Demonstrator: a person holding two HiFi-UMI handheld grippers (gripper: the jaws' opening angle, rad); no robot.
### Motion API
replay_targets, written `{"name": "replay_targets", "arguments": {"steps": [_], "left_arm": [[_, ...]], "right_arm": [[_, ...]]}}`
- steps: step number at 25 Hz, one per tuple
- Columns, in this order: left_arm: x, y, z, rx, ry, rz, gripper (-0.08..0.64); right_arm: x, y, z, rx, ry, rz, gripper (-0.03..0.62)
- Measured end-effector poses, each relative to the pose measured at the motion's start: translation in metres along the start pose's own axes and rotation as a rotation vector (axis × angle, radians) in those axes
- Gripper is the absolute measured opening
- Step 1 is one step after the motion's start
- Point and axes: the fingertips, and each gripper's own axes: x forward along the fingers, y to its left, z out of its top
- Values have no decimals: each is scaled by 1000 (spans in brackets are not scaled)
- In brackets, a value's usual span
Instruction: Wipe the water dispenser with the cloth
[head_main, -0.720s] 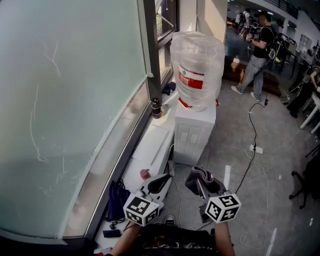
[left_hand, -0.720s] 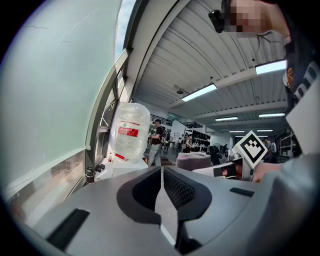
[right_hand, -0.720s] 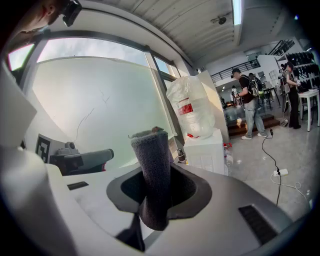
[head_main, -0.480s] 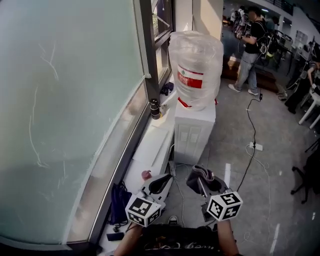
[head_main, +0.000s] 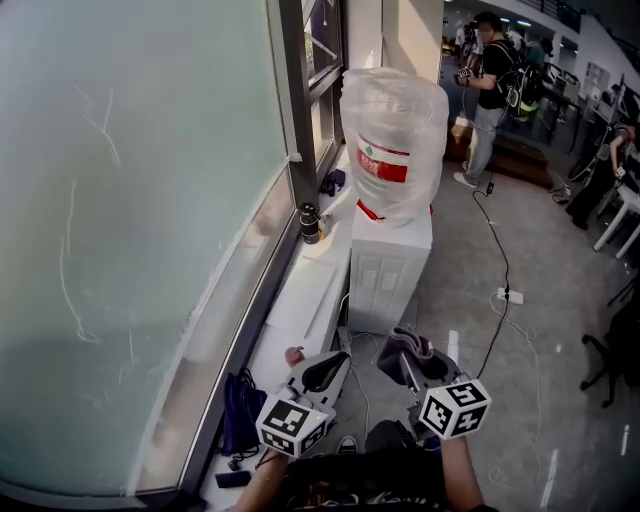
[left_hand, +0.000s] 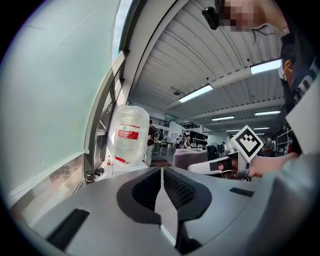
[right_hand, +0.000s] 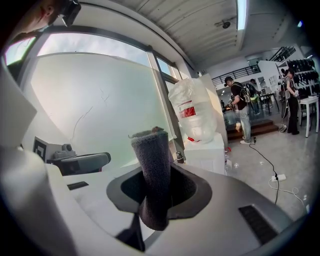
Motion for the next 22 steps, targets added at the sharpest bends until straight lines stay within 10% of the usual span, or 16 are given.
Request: {"name": "replay_targets", "arguments": {"steps": [22], "left_arm": [[90,51,-16,-16,68,75,31]], "right_arm": [[115,-97,30,-74,95,24,104]]}}
